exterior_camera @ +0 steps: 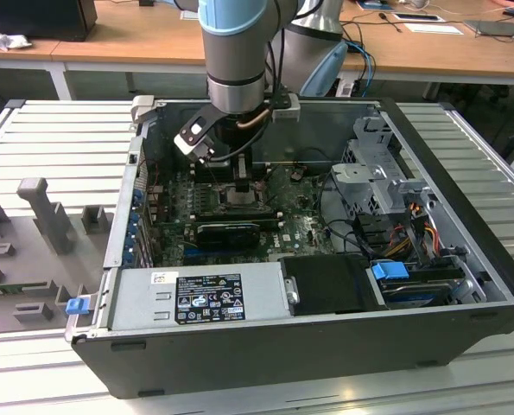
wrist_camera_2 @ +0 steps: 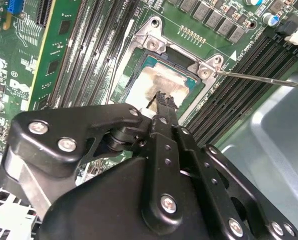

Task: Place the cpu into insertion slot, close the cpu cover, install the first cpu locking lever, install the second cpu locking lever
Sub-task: 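Place the cpu into insertion slot, then close the cpu cover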

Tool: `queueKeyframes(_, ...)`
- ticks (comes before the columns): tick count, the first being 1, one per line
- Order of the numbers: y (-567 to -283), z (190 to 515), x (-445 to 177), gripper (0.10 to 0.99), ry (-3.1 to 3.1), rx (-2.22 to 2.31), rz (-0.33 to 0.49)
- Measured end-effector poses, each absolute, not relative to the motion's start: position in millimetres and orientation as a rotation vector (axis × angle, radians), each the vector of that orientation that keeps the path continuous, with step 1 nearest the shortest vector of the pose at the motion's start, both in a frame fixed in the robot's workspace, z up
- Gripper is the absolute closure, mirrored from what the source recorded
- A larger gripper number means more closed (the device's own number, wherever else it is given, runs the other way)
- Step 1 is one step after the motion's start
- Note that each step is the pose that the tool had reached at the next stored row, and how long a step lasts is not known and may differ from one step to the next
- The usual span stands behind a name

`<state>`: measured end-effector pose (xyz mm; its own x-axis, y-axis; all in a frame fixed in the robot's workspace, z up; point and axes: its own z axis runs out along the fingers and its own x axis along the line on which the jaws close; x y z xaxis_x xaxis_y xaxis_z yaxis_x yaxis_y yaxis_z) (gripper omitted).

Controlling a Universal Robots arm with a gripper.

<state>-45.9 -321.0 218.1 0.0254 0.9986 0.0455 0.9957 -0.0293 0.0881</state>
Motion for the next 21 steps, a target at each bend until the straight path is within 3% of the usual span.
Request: queueKeyframes(21,-321.0,230.7,-36.0,0.980,2.164,2.230,0.145)
